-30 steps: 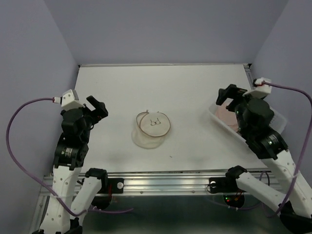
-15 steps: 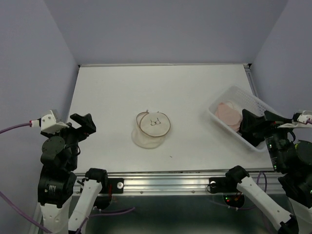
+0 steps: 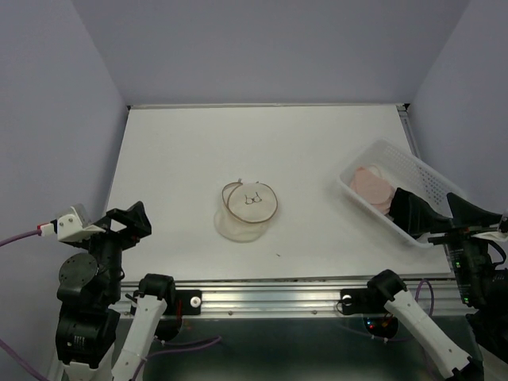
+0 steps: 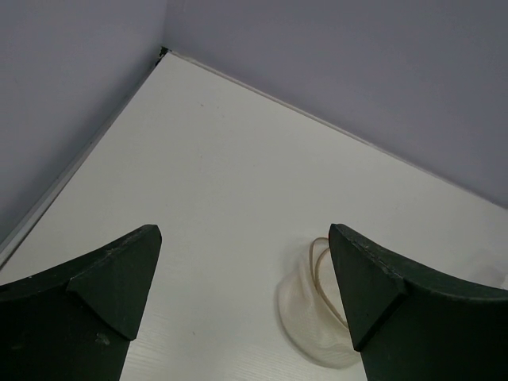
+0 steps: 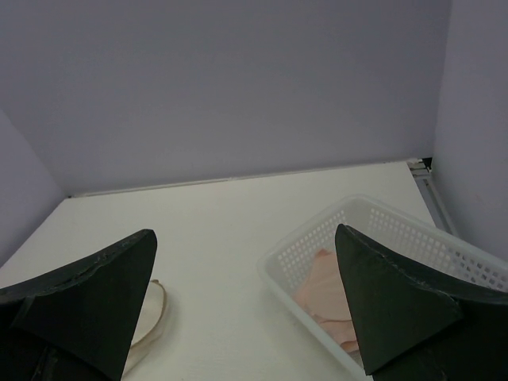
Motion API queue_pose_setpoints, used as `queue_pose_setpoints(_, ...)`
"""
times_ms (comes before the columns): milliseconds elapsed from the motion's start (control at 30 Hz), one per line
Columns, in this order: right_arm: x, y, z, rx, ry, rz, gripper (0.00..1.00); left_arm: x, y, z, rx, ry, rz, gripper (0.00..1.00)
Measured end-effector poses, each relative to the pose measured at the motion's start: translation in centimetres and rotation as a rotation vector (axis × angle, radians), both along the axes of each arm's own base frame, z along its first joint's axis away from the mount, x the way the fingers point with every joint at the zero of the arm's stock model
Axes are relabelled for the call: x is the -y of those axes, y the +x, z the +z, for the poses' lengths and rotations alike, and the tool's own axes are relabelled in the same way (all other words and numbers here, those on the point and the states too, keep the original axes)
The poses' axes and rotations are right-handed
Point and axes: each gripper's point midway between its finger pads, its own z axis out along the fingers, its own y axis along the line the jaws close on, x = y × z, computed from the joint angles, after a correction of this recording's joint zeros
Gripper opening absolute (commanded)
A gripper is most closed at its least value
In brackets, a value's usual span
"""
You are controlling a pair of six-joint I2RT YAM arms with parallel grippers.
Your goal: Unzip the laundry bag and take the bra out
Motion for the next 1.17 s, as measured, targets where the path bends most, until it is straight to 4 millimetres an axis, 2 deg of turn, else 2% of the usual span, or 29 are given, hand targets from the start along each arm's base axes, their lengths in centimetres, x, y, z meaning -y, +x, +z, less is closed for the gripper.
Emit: queue_pose_setpoints(1167,-0.27,-0.16,0.04,0.015,-0.064,0.017,1.0,0.75,0.09,-0.58,-0.009,-0.016,-0.038,0.99)
